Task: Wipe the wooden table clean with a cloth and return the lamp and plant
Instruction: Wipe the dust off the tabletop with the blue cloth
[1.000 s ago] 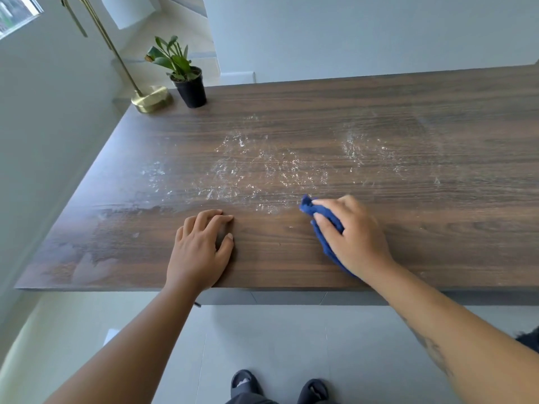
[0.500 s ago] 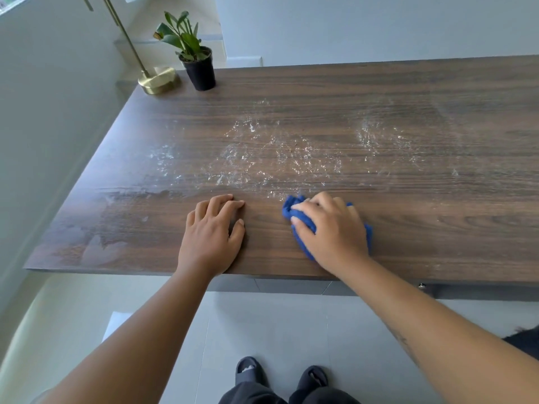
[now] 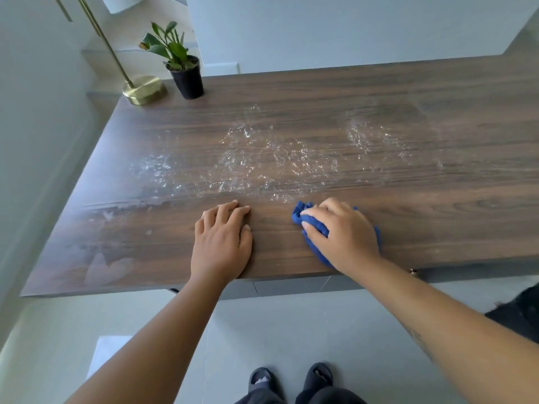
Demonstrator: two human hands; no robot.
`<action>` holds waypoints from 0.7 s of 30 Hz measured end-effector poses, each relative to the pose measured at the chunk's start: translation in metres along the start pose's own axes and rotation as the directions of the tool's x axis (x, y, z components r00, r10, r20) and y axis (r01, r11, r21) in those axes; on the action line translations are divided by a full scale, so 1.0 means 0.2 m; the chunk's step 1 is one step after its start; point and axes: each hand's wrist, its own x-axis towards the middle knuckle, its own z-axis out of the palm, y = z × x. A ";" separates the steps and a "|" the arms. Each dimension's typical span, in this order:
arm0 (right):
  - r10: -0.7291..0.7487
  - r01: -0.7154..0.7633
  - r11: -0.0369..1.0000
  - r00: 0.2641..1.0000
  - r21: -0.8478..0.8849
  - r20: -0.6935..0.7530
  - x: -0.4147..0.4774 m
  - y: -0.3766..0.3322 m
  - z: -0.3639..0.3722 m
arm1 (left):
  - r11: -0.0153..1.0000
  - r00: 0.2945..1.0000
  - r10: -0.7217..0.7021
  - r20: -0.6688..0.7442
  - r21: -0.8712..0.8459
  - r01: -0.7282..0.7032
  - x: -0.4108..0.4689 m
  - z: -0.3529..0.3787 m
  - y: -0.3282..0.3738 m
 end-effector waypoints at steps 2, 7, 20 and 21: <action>-0.146 0.144 0.986 0.989 0.089 0.020 -0.09 -0.16 0.03 | 1.000 1.000 0.012 0.003 -0.025 -0.012 0.00 0.00 -0.01; -0.161 0.147 0.949 0.987 0.280 0.027 -0.16 -0.18 -0.01 | 0.995 0.999 0.032 0.002 -0.091 -0.032 0.00 -0.01 -0.04; -0.126 0.125 0.989 0.992 0.080 0.017 -0.16 -0.36 0.09 | 0.996 0.999 0.047 -0.018 -0.077 -0.049 0.01 0.01 -0.04; -0.153 0.144 0.979 0.987 0.143 0.056 -0.18 -0.37 0.08 | 0.995 0.999 0.050 -0.018 -0.084 -0.052 0.01 0.00 -0.05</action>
